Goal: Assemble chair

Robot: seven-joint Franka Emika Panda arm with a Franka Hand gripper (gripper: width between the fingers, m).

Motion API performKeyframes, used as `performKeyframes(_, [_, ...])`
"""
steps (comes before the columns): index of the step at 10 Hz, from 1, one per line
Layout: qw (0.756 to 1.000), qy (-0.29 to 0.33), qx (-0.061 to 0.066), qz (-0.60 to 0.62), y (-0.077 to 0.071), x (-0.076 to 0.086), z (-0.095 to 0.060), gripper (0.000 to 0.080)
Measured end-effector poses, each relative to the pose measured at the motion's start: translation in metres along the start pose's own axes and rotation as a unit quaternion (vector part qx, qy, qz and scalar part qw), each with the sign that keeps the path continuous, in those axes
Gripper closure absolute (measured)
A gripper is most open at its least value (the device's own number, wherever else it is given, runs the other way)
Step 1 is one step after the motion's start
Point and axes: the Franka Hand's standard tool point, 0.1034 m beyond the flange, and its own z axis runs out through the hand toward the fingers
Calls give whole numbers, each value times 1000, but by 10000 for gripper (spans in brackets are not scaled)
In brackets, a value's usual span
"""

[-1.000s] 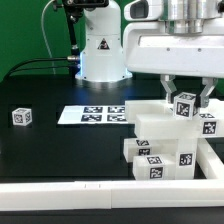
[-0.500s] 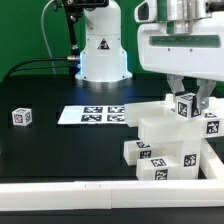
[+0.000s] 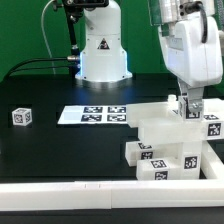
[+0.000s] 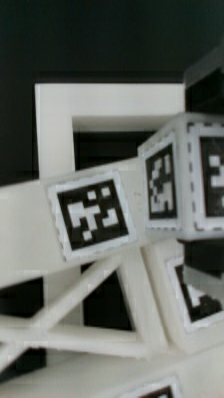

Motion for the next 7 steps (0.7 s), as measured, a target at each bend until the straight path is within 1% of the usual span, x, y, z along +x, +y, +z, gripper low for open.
performKeyframes(1, [1000,0,2,4,0,-2,0,515])
performKeyframes(2, [1000,-2,2,8,0,-2,0,454])
performKeyframes(3, [1000,-2,2,-16,0,-2,0,319])
performKeyframes(4, [1000,-2,1,-17,0,-2,0,319])
performKeyframes(5, [996,-4,-4,-89,1,-3,0,182])
performKeyframes(6, [977,-5,-4,-211,1,-1,0,160])
performKeyframes(7, [962,-6,-7,-272,2,-3,0,160])
